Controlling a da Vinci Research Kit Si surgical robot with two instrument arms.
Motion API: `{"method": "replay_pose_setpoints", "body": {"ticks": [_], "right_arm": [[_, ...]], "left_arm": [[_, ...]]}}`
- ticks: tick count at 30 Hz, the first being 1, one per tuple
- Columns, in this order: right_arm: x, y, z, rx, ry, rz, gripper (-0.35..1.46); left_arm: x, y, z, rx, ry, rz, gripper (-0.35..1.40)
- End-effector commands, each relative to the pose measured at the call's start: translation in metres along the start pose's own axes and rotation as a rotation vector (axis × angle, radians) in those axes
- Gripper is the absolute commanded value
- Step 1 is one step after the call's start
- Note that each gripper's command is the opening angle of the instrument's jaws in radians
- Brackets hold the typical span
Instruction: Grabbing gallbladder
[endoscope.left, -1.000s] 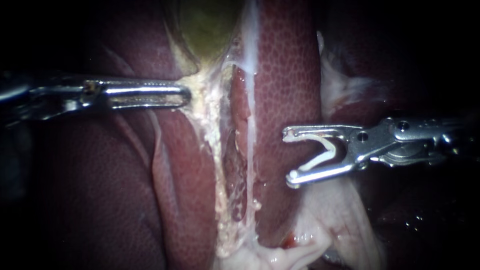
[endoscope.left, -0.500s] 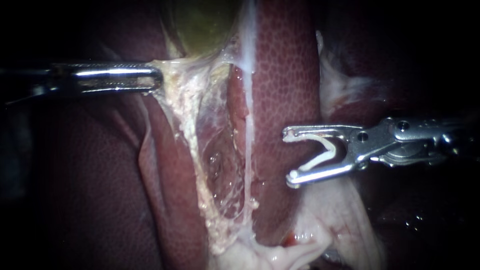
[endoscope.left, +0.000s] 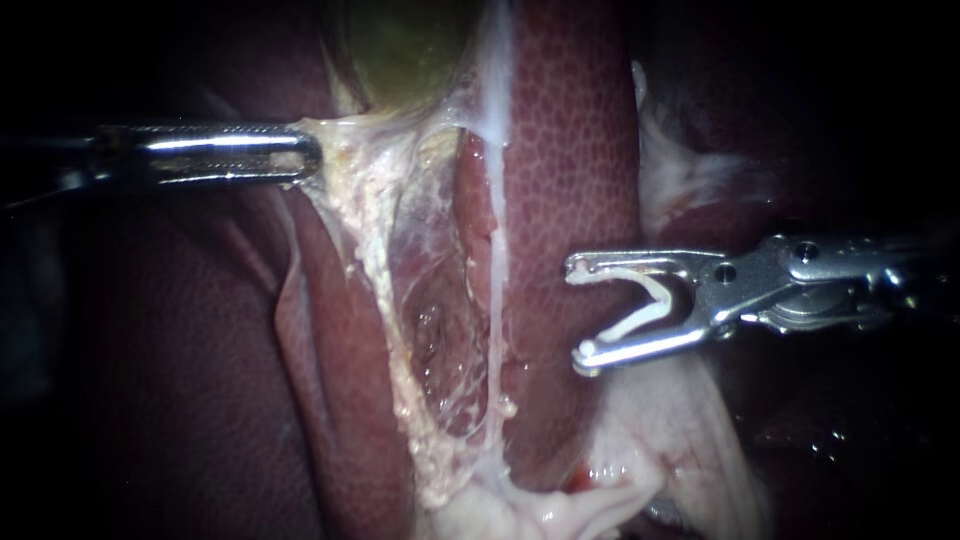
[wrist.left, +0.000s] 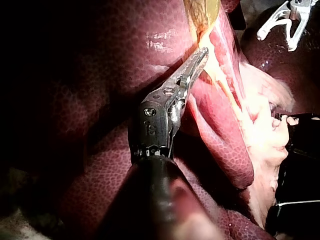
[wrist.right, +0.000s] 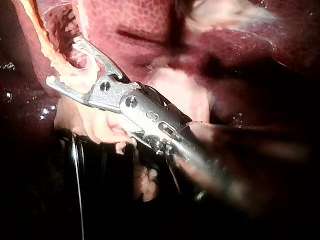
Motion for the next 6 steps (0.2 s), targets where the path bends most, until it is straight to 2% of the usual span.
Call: {"method": "replay_pose_setpoints", "body": {"ticks": [1,6], "right_arm": [[0.0000,0.0000,0.0000,0.000,0.000,0.000,0.60],[0.0000,0.0000,0.0000,0.000,0.000,0.000,0.60]], "left_arm": [[0.0000,0.0000,0.0000,-0.001,0.000,0.000,-0.35],[0.0000,0.0000,0.0000,-0.001,0.000,0.000,-0.35]]}}
